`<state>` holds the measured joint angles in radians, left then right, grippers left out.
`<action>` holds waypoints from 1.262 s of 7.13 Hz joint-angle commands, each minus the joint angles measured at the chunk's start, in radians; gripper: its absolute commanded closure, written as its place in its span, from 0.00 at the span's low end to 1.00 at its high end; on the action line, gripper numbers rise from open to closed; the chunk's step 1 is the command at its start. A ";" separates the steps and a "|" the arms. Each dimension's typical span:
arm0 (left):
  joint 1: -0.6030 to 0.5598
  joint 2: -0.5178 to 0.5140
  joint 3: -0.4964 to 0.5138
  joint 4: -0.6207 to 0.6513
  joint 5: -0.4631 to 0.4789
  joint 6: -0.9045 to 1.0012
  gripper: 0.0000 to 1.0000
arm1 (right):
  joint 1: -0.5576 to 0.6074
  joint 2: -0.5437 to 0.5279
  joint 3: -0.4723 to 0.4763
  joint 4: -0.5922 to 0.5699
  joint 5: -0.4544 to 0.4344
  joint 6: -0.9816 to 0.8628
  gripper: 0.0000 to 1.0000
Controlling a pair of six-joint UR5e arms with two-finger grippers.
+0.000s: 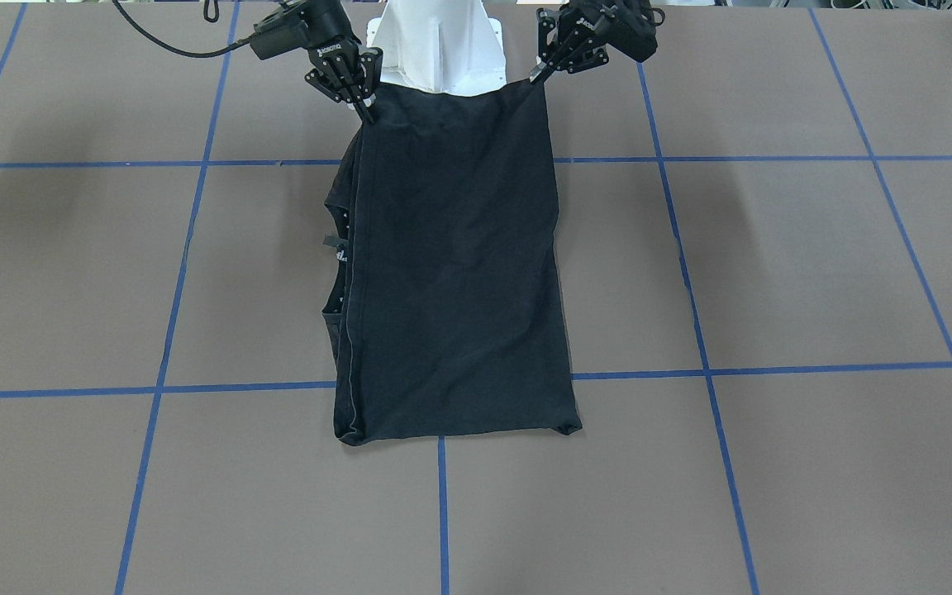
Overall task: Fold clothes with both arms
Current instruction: 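Lift the near end with both grippers and fold it toward the far end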
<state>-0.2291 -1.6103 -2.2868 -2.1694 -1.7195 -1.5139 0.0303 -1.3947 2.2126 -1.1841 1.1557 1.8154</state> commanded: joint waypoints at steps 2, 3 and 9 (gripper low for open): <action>-0.097 -0.087 0.029 0.124 -0.014 0.083 1.00 | 0.110 0.014 -0.014 0.000 0.048 -0.044 1.00; -0.148 -0.162 0.088 0.161 -0.014 0.093 1.00 | 0.143 0.017 -0.033 -0.002 0.048 -0.048 1.00; -0.389 -0.420 0.444 0.197 -0.015 0.224 1.00 | 0.387 0.296 -0.347 -0.038 0.127 -0.142 1.00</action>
<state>-0.5809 -1.9819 -1.9147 -1.9731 -1.7344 -1.2980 0.3799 -1.1481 1.9324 -1.2222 1.2717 1.6879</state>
